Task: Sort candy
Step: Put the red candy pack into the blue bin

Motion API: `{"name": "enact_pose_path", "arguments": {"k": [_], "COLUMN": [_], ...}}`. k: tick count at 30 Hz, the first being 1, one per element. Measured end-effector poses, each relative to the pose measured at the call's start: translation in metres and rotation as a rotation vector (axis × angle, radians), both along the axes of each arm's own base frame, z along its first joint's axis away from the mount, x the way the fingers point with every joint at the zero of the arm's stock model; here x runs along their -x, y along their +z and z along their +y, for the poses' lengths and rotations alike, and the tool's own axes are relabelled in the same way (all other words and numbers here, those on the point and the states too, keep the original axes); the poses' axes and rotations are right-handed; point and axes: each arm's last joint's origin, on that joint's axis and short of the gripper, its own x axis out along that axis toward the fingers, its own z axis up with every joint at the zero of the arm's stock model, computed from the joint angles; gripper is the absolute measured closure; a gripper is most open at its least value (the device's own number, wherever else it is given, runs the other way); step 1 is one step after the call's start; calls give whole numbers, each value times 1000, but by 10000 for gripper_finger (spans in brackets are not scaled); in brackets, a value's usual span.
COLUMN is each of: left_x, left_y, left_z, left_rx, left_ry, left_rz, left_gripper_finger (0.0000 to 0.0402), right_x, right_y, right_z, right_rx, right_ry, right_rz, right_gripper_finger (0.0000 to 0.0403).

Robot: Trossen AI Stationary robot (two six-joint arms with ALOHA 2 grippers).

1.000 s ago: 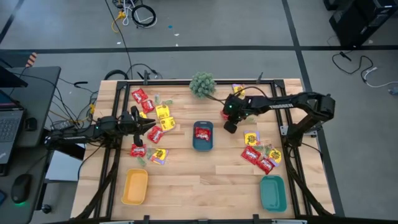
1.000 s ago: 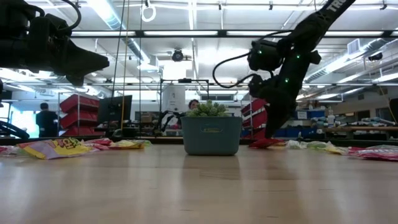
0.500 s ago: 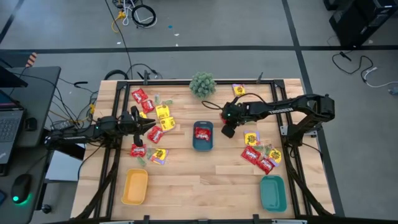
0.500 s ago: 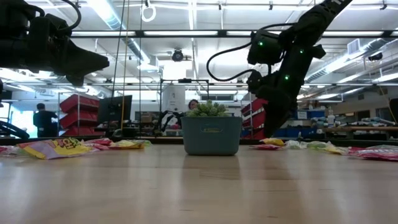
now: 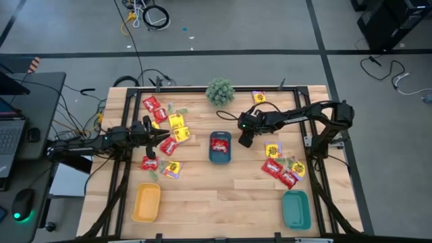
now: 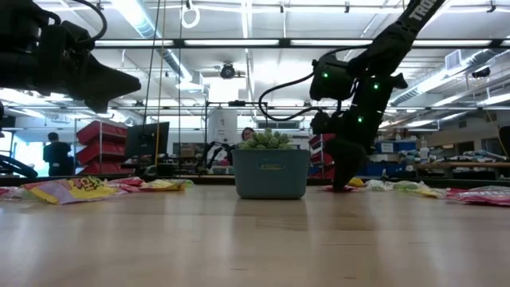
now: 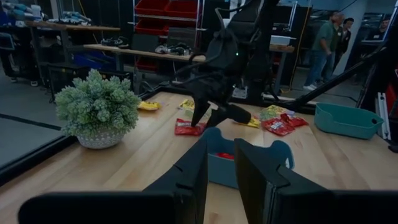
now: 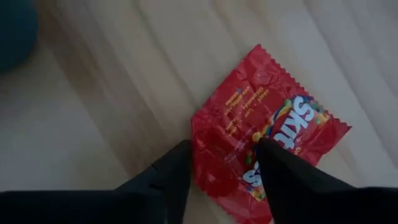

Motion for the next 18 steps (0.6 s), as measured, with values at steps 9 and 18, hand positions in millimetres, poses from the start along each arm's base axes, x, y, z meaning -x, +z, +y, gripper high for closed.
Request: {"name": "enact_pose_path", "arguments": {"k": [9,18], "left_x": [-1,-1], "left_y": [-1,-1], "left_z": [0,0], "left_rx": [0,0], "left_ry": [1,2], "left_rz": [15,8], "left_gripper_finger": [321,321], "right_x": [5,2], "right_y": [23,65], "right_z": [4,25], "right_rx": [-17,-7], "right_ry": [39,110], "right_rz": [-73,-213], "right_gripper_finger": [392,395]}}
